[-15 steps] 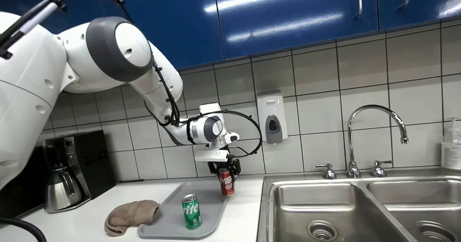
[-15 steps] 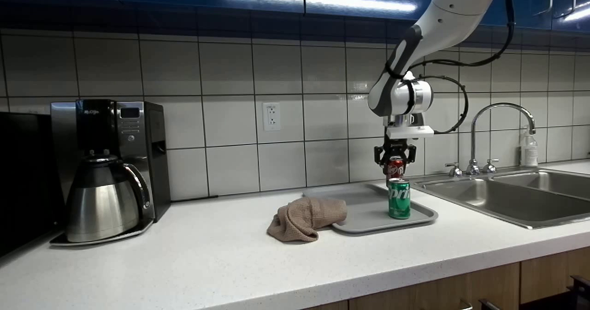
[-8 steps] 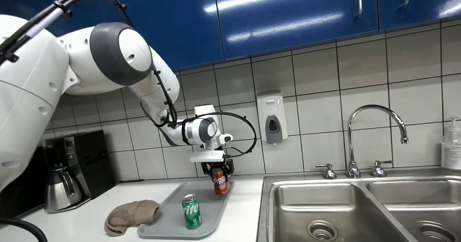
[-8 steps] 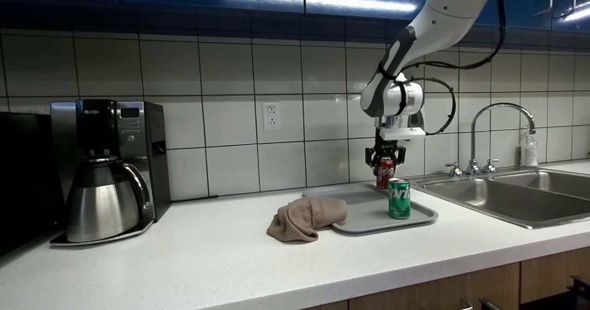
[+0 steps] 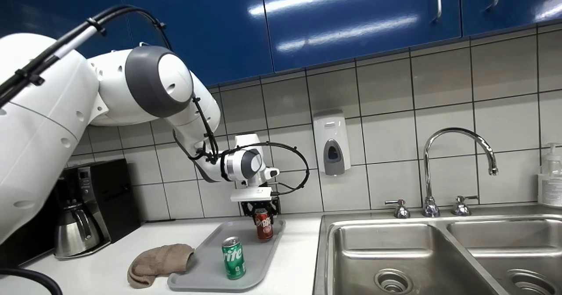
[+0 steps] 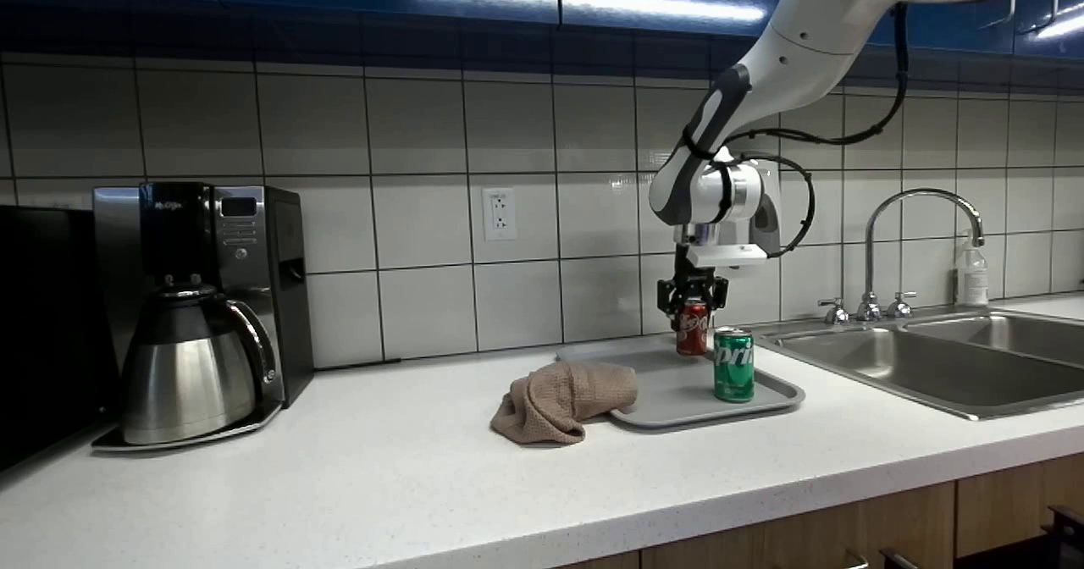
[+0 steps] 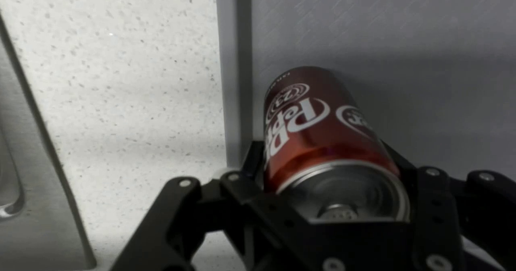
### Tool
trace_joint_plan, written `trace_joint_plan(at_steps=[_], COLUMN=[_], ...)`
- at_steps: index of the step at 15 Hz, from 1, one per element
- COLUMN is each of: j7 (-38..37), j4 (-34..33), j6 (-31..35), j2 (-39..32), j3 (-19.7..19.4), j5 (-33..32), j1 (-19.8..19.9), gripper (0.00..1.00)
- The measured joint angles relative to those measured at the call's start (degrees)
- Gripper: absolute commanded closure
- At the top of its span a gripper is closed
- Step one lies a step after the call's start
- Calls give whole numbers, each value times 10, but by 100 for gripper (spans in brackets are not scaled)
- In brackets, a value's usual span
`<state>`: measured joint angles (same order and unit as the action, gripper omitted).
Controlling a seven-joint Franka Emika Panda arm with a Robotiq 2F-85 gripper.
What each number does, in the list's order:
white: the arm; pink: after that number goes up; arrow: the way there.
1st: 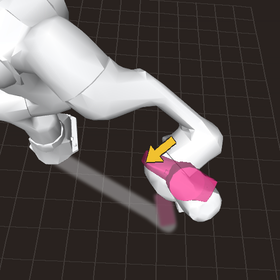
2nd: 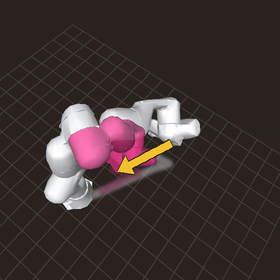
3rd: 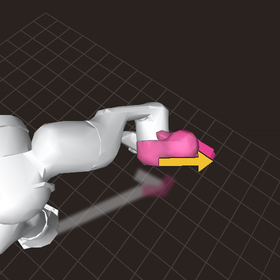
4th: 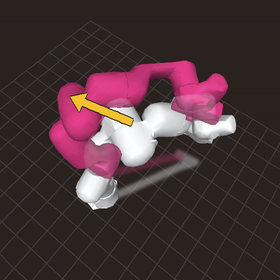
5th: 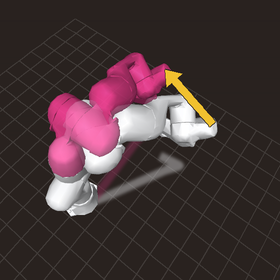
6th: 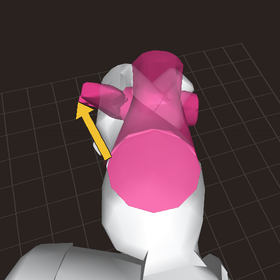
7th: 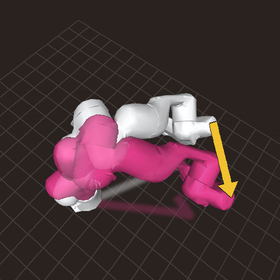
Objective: Put the cans on the tray
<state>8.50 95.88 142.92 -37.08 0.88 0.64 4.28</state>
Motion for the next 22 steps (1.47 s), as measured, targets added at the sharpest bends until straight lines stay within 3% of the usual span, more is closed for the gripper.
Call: trace_joint_plan(at_steps=[1,3,22], j7=[3,7,14], j4=[-6,-18,-49], j6=[0,0,-3], j2=[-6,-17,-6], j3=[1,1,1], j5=[0,-1,-6], j1=[-1,-3,-7], gripper=[9,2,0])
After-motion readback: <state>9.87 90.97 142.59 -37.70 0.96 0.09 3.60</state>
